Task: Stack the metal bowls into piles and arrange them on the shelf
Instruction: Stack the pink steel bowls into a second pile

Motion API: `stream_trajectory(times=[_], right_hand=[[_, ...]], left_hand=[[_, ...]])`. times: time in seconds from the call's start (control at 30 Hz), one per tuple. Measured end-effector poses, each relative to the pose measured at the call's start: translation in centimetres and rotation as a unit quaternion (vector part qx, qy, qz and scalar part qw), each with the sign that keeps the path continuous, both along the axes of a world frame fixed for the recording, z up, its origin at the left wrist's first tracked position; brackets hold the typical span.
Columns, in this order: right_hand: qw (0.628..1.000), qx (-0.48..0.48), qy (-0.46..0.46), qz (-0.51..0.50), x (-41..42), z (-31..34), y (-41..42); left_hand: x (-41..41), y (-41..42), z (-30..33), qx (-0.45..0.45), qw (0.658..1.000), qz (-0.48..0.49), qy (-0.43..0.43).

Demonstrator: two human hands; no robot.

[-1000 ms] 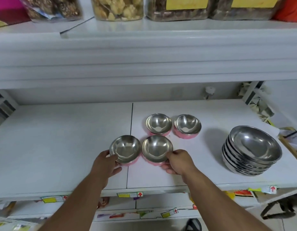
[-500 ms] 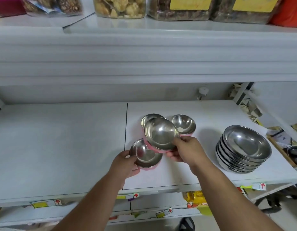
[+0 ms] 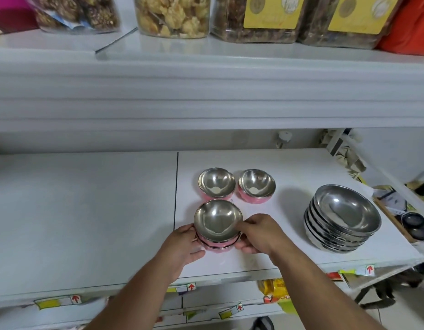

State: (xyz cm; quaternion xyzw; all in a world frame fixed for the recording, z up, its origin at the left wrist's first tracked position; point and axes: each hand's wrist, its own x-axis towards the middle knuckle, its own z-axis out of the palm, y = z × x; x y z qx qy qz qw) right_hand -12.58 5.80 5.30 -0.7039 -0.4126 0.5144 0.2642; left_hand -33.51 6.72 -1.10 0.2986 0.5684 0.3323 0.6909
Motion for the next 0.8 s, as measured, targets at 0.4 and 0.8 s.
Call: stream_trajectory(times=[0.4,0.8], right_hand=[[0.987,0.061,0.031,-0.149,2.7,-1.0,2.6],[0.954,0.003,0.173,-0.246,5.8,-3.7,7.8]], left_hand=[[-0.9,5.2,3.5,0.043,0.993,0.048,0.094],[2.3,11.4,2.6,0.038,0.99,0.032,0.133]])
